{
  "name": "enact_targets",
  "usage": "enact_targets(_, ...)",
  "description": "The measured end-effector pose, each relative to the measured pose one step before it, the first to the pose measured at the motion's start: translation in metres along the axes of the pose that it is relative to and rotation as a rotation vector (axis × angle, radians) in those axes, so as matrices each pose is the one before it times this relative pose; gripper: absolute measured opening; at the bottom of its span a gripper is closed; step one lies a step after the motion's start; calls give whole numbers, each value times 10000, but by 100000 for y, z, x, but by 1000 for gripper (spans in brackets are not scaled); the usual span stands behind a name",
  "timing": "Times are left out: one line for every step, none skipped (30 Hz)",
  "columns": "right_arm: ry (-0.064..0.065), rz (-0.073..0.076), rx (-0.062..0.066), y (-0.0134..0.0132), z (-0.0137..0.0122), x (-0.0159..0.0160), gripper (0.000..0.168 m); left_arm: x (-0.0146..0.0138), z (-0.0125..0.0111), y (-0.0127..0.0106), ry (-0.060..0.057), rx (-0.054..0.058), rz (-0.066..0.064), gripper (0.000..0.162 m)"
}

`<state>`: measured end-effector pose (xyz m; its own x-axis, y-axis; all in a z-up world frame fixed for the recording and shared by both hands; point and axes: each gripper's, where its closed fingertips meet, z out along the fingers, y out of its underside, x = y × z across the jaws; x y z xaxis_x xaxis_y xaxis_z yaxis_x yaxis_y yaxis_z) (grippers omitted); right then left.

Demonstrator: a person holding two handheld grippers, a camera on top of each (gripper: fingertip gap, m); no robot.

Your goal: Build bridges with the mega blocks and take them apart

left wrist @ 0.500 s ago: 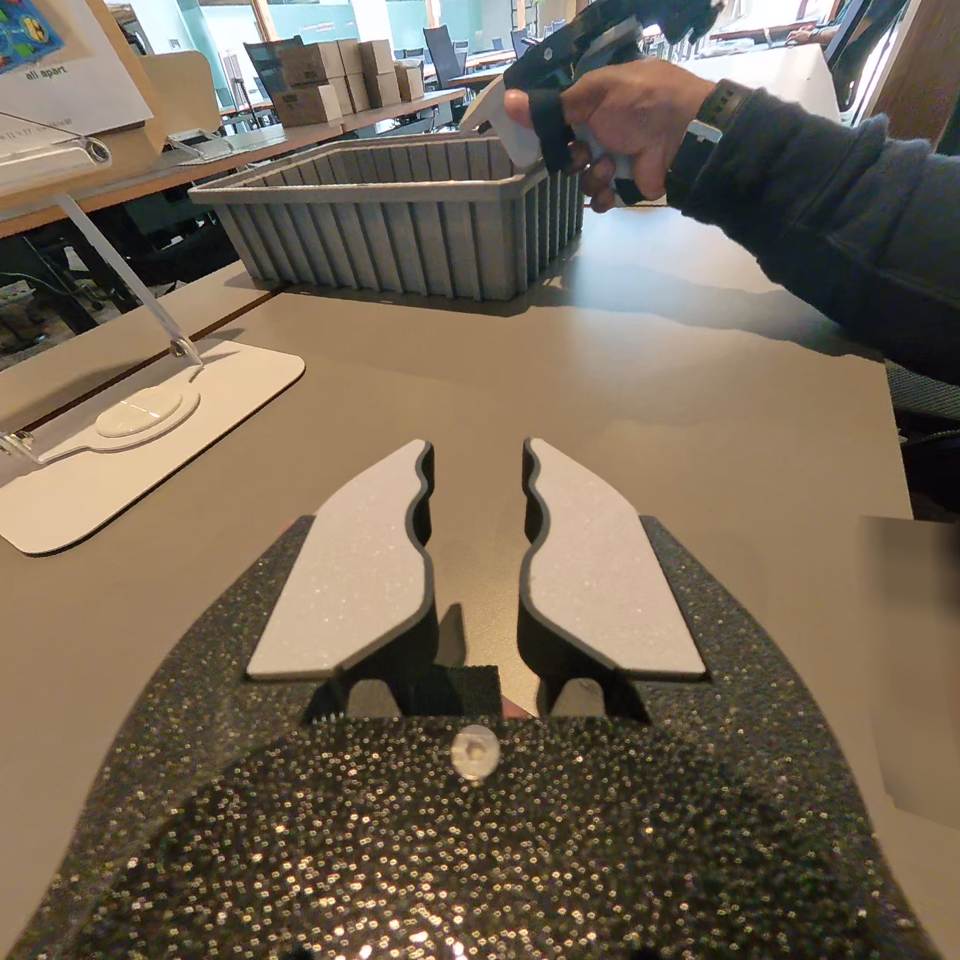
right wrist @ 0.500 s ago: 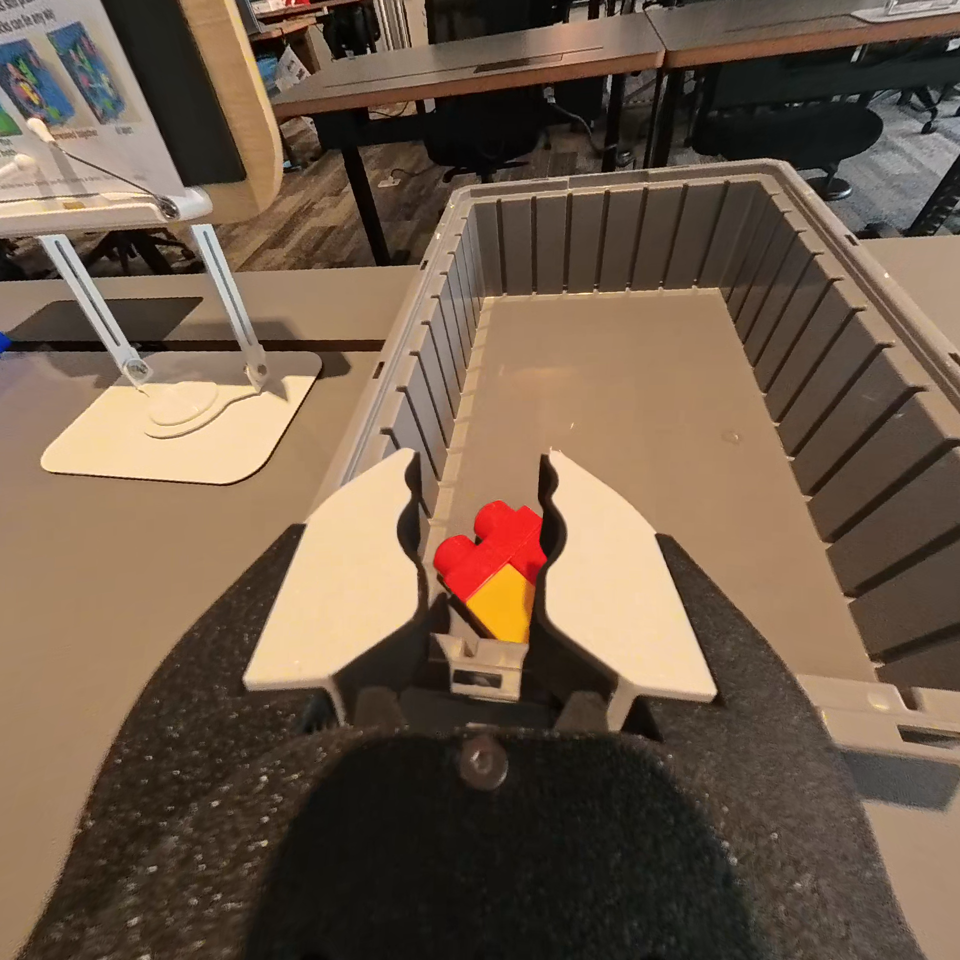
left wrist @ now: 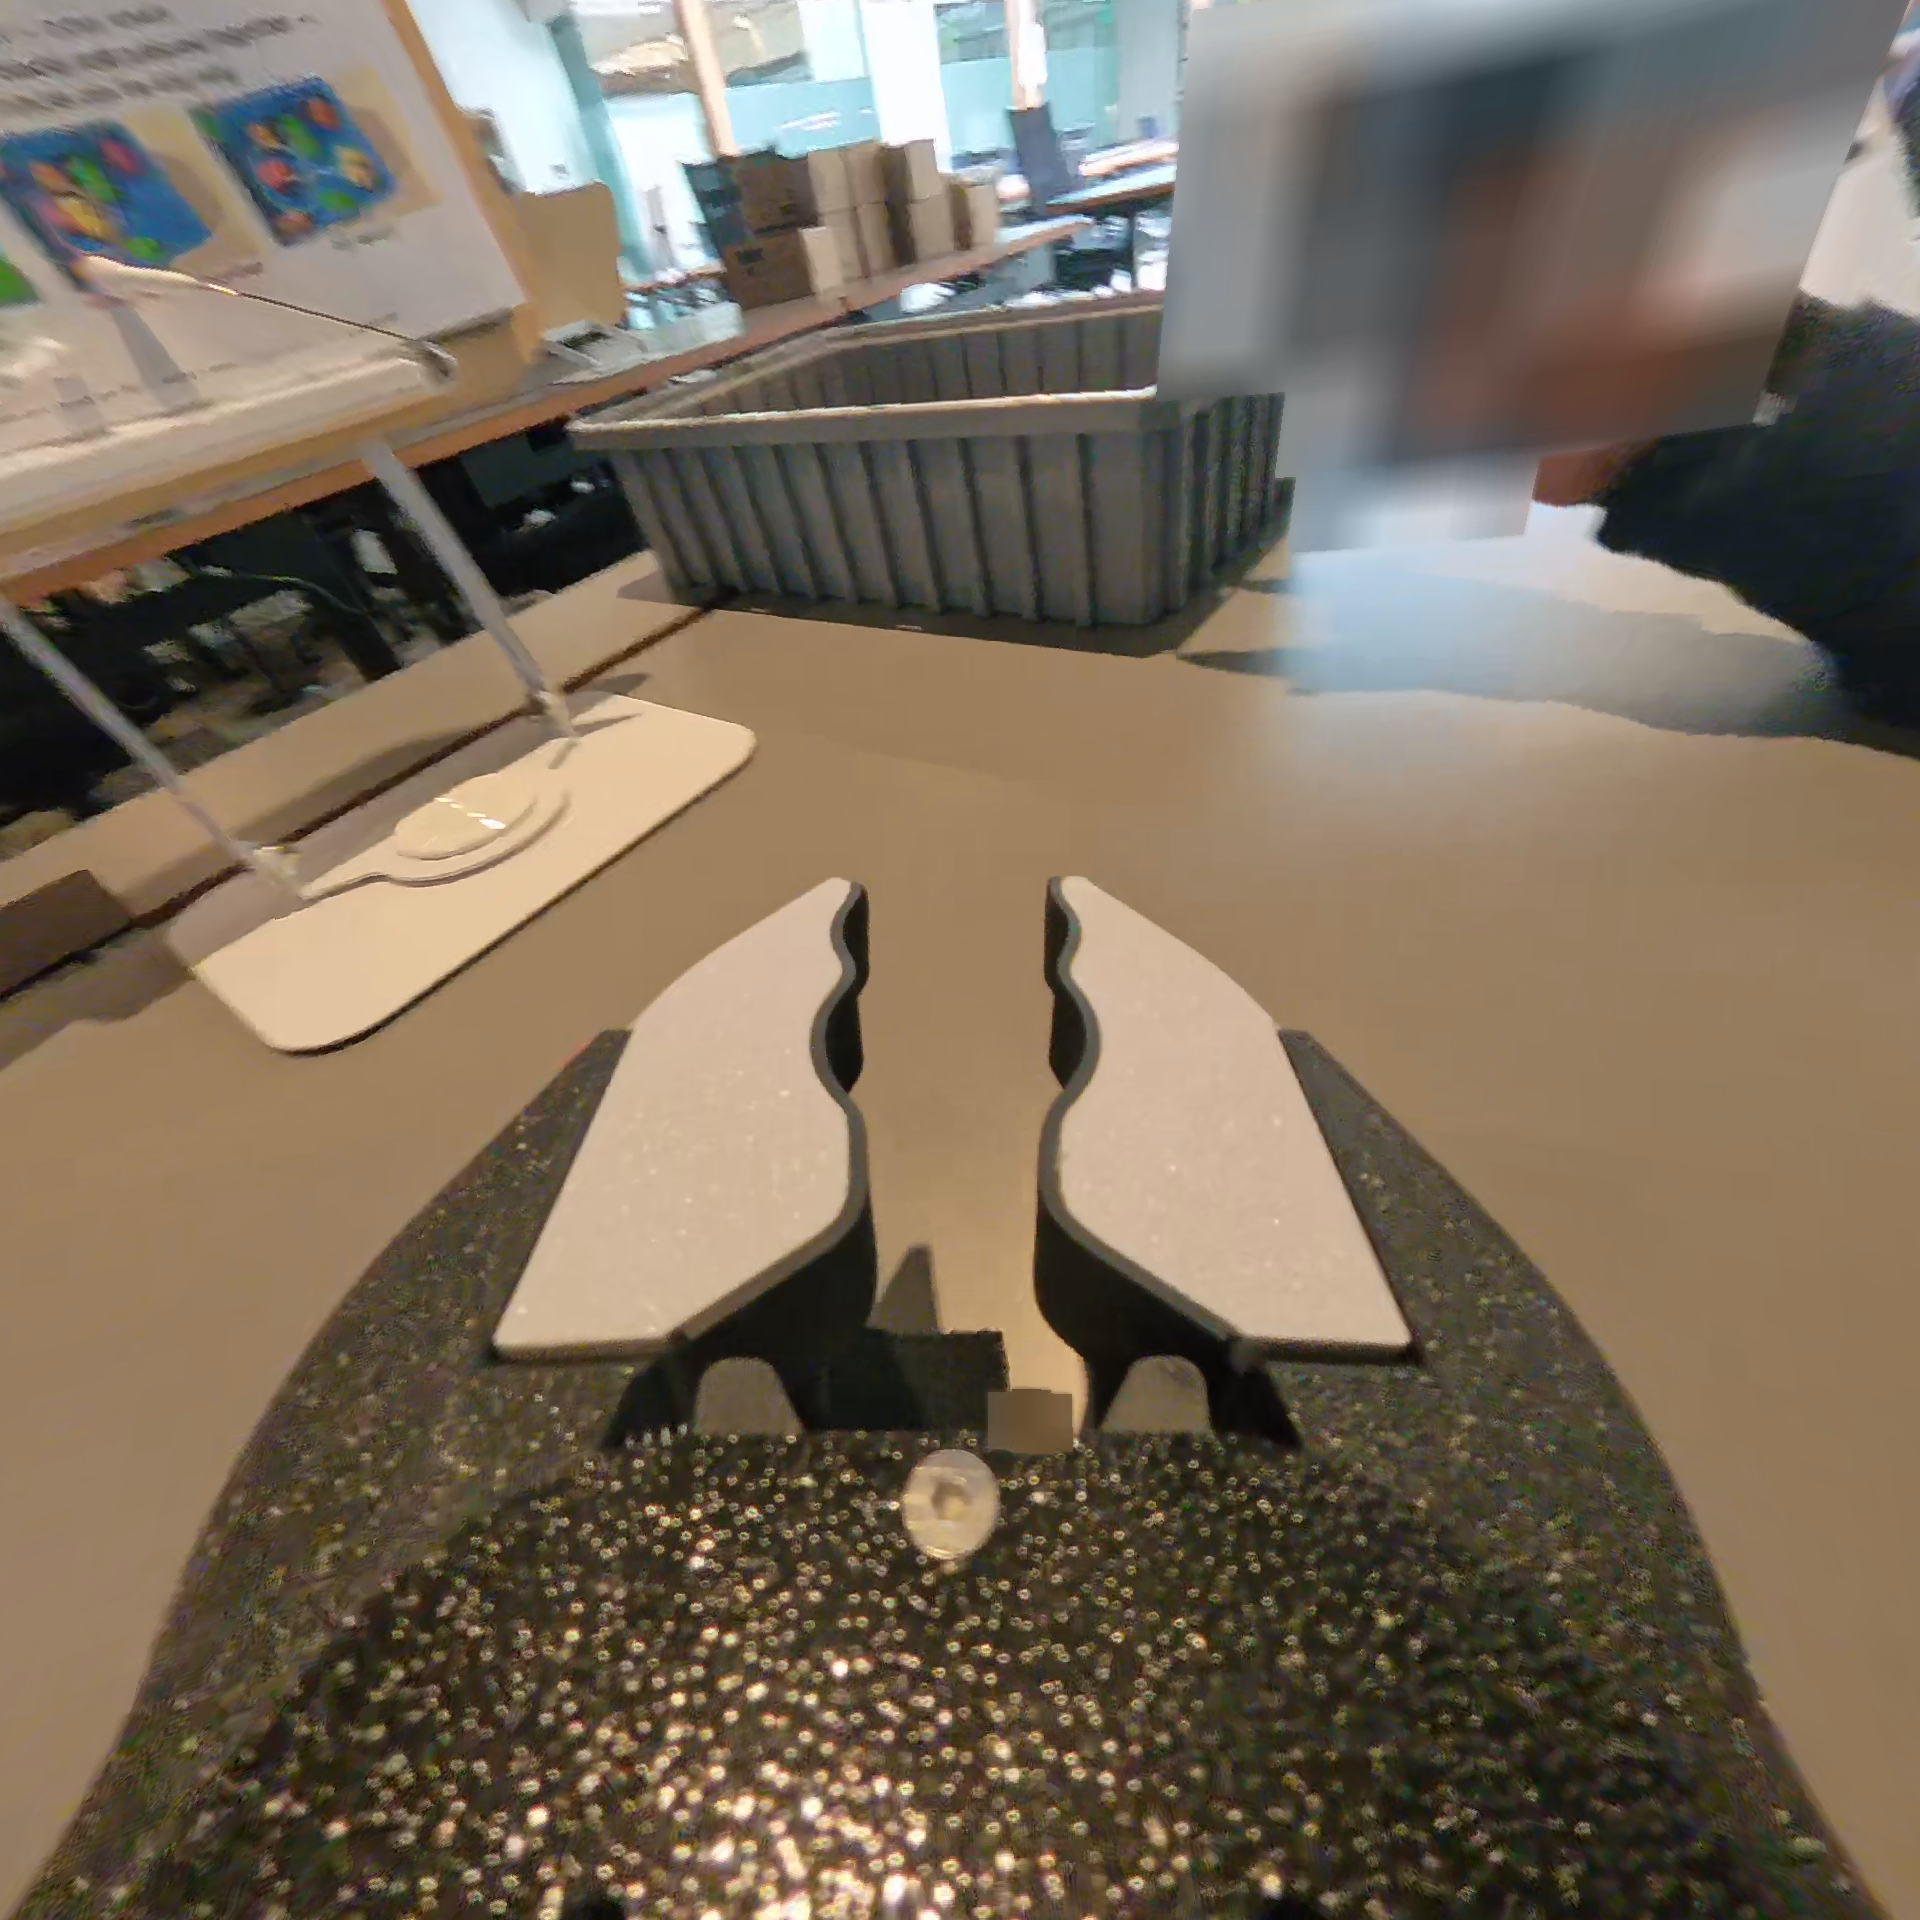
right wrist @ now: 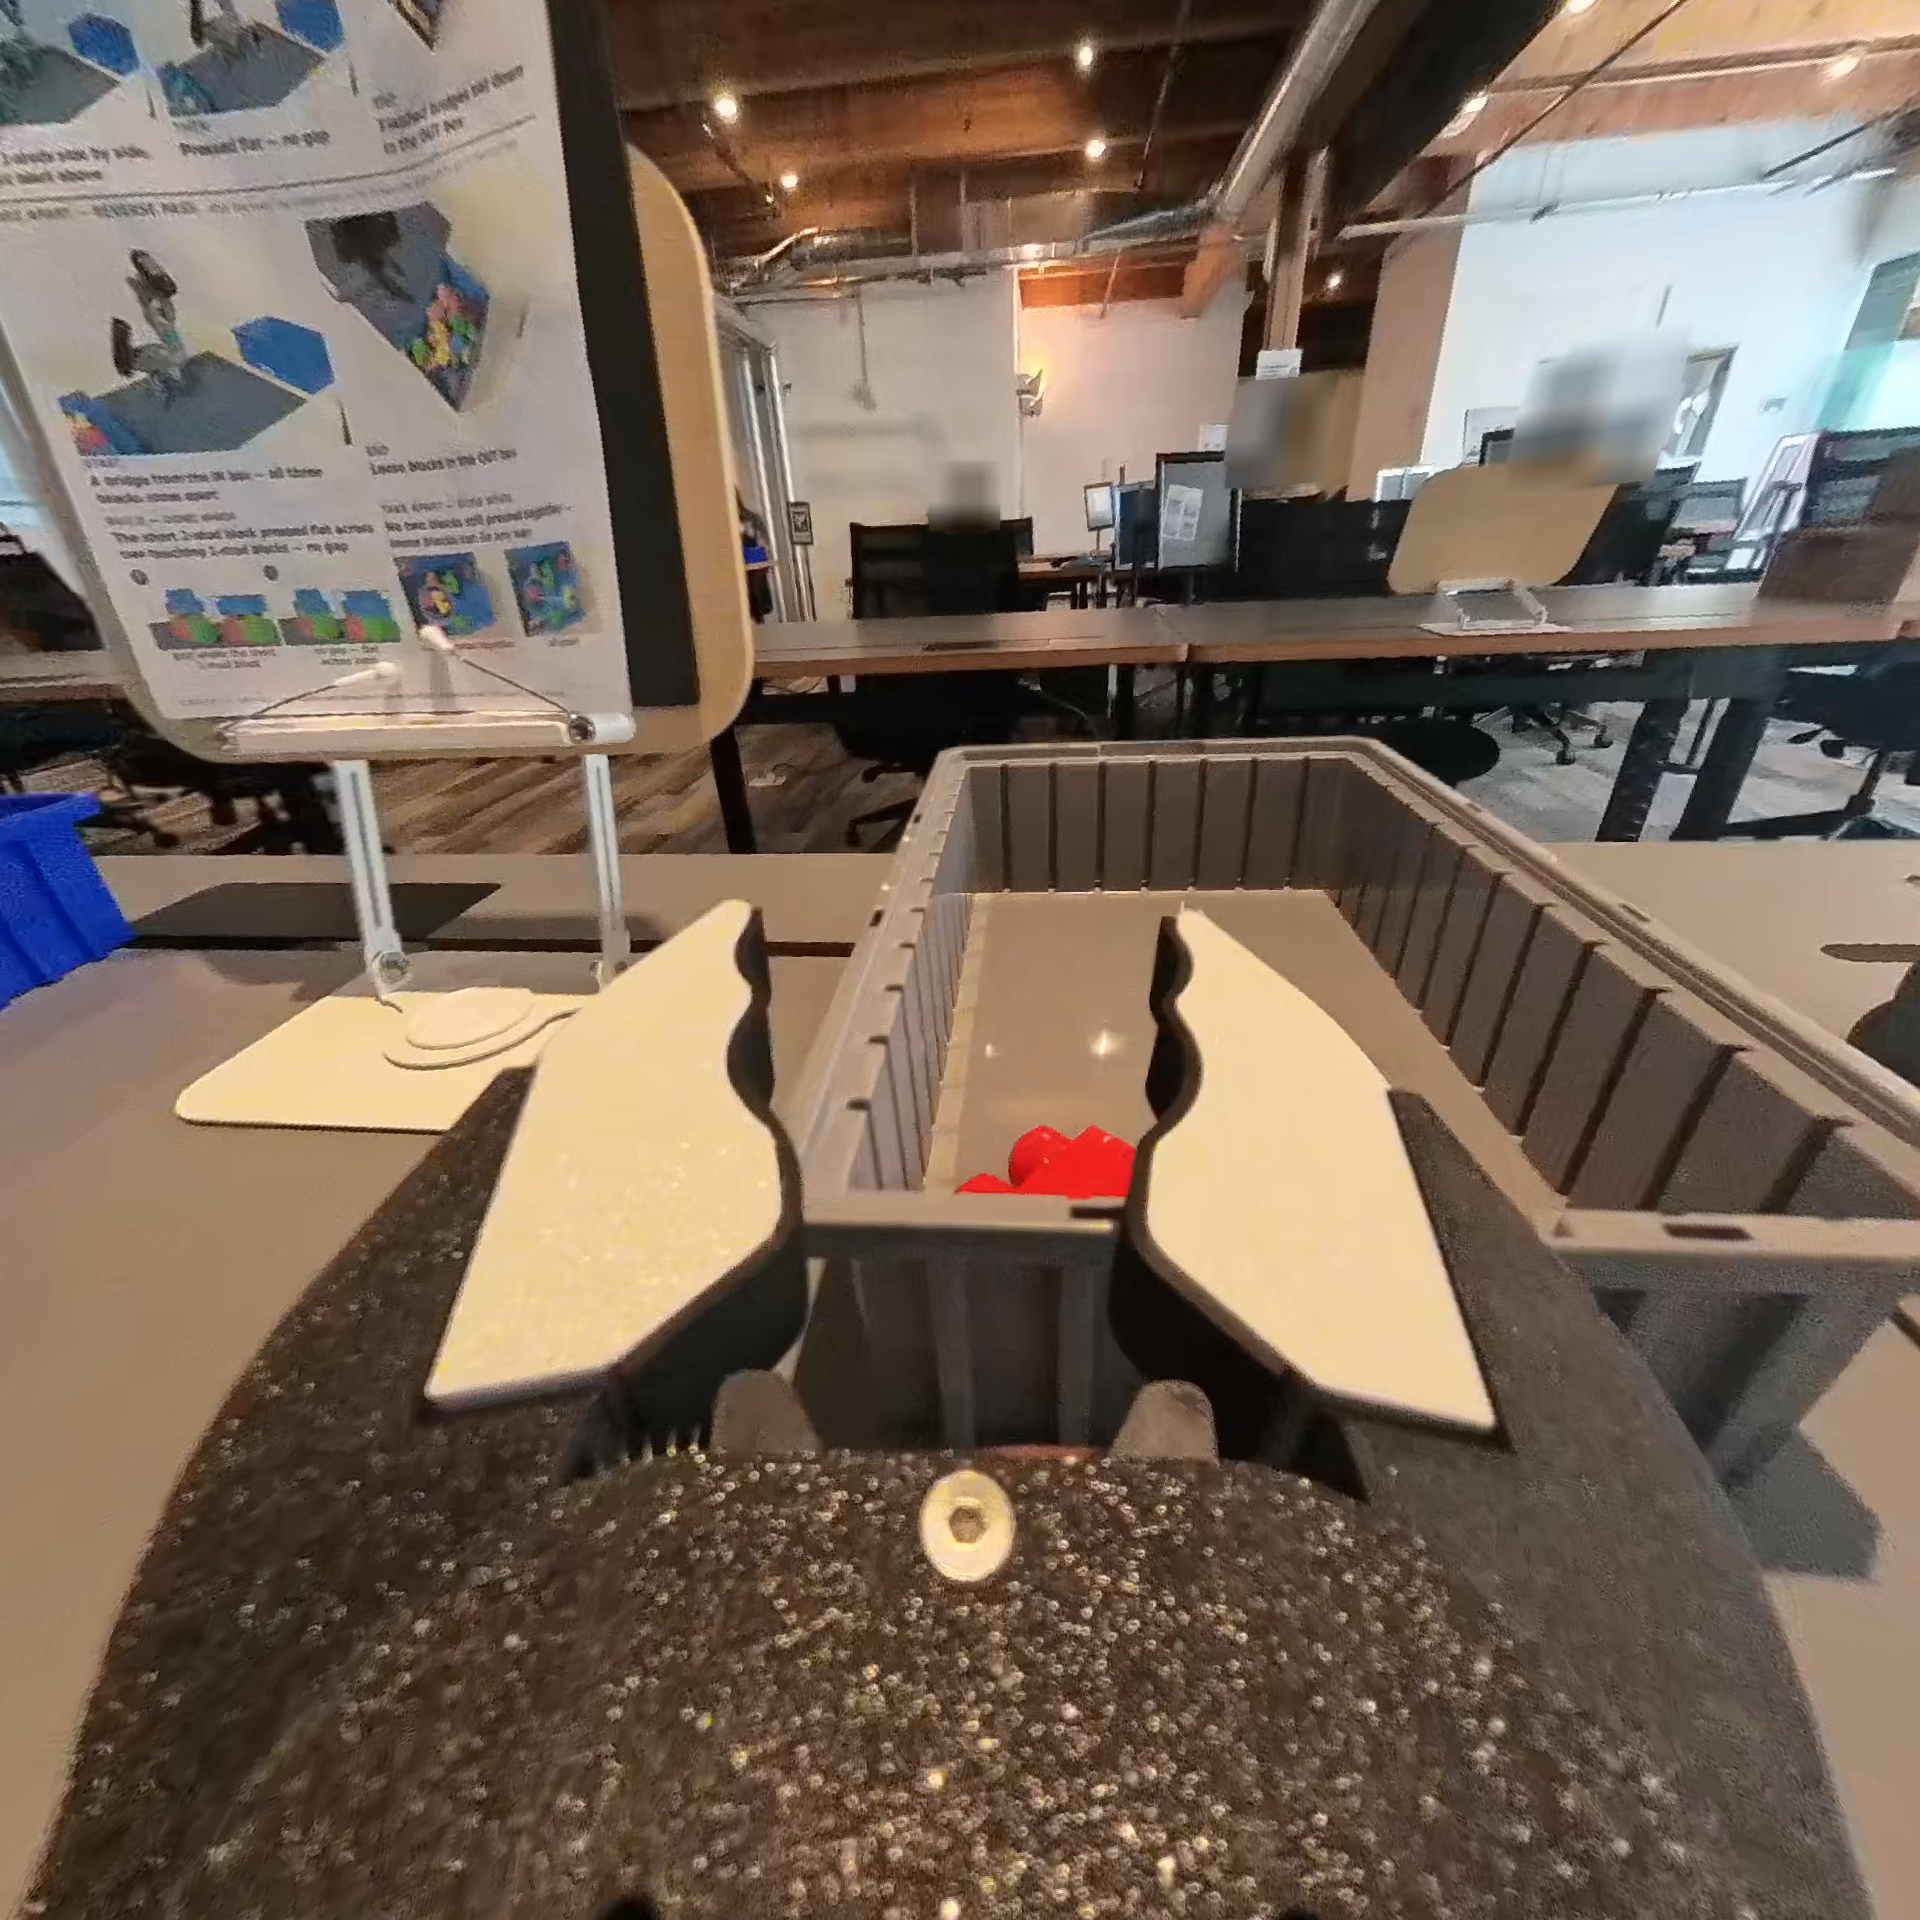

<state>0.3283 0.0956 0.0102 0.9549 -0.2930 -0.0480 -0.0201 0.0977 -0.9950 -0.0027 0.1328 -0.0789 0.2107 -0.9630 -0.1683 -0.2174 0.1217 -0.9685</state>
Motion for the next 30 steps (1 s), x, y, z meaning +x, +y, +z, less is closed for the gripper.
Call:
enact_targets(-44, -80, -21, 128, -194, -549, 72, -828, -270, -281, -514, 173, 51, 32)
enact_targets(-61, -129, -46, 186, -117, -566, 71, -919, -336, -357, -529, 236, -30, 32)
enact_targets(16, -86, -4, 199, -122, -435, 70, -1058, -420, -417, -581, 283, -90, 32)
enact_targets(-18, 1, 32, 145, -104, -425, 70, -1198, -477, -456, -643, 319, -109, 32)
enact_targets(-108, 85, 40, 133, -96, -520, 69, -1371, -519, -474, -728, 316, -91, 32)
enact_targets(-79, 111, -41, 235, -90, -477, 69, -1460, -521, -440, -751, 274, -49, 32)
enact_targets(-92, 55, -40, 276, -138, -510, 69, -1555, -522, -386, -750, 199, 25, 32)
enact_targets(-60, 18, -39, 328, -164, -505, 69, -1637, -532, -361, -755, 101, 193, 32)
enact_targets(-66, 17, -101, 443, -169, -521, 69, -1667, -511, -355, -720, 11, 371, 32)
enact_targets(-153, 11, -124, 498, -151, -667, 69, -1706, -495, -389, -664, -41, 431, 33)
enact_targets(-197, 19, -138, 519, -122, -737, 68, -1741, -472, -417, -593, -57, 394, 34)
enact_targets(-178, 31, -157, 533, -117, -702, 68, -1802, -453, -404, -545, -74, 266, 35)
enact_targets(-187, 53, -167, 495, -94, -702, 68, -1892, -419, -300, -536, -142, 91, 35)
enact_targets(-185, 59, -107, 369, -115, -681, 68, -1840, -383, -258, -468, -169, -31, 38)
enact_targets(-159, 6, -110, 337, -79, -636, 68, -1776, -363, -240, -431, -145, -79, 40)
enact_targets(-154, -46, -126, 339, -32, -600, 68, -1688, -311, -145, -405, -182, -55, 40)
enact_targets(-155, -48, -92, 281, -15, -567, 69, -1510, -223, -8, -336, -236, -11, 42)
enact_targets(-150, -32, -66, 212, -13, -511, 68, -1314, -169, 76, -266, -235, 7, 44)
enact_targets(-137, -33, -67, 210, -4, -454, 68, -1216, -130, 77, -254, -203, -3, 46)
enact_targets(-105, -35, -45, 241, -38, -384, 68, -1146, -71, 6, -246, -134, -16, 46)
enact_targets(-97, -27, -31, 323, -21, -396, 67, -1117, 41, -88, -233, -83, -31, 45)
enact_targets(-188, -7, -153, 311, 37, -493, 68, -1064, 205, -115, -176, -127, -53, 44)
enact_targets(-169, -51, -98, 151, 29, -435, 68, -941, 344, -11, -61, -316, -44, 43)
enact_targets(-76, -108, 12, 36, -15, -300, 67, -864, 420, 33, 27, -475, 11, 43)
enact_targets(-64, -97, -33, 57, 4, -234, 67, -885, 433, -88, 40, -471, 105, 42)
enact_targets(-80, -54, -40, 62, 20, -225, 67, -834, 481, -41, 128, -540, 146, 42)
enact_targets(-72, -10, -25, 70, 34, -175, 67, -736, 574, 85, 264, -614, 74, 41)
enact_targets(-66, 7, -25, 49, 43, -130, 66, -773, 709, 44, 272, -533, -38, 41)
enact_targets(-47, 6, -14, 24, 41, -85, 66, -874, 851, 7, 167, -443, -88, 43)
enact_targets(-45, 11, -4, 2, 37, -75, 66, -483, 990, 242, 283, -512, -41, 44)
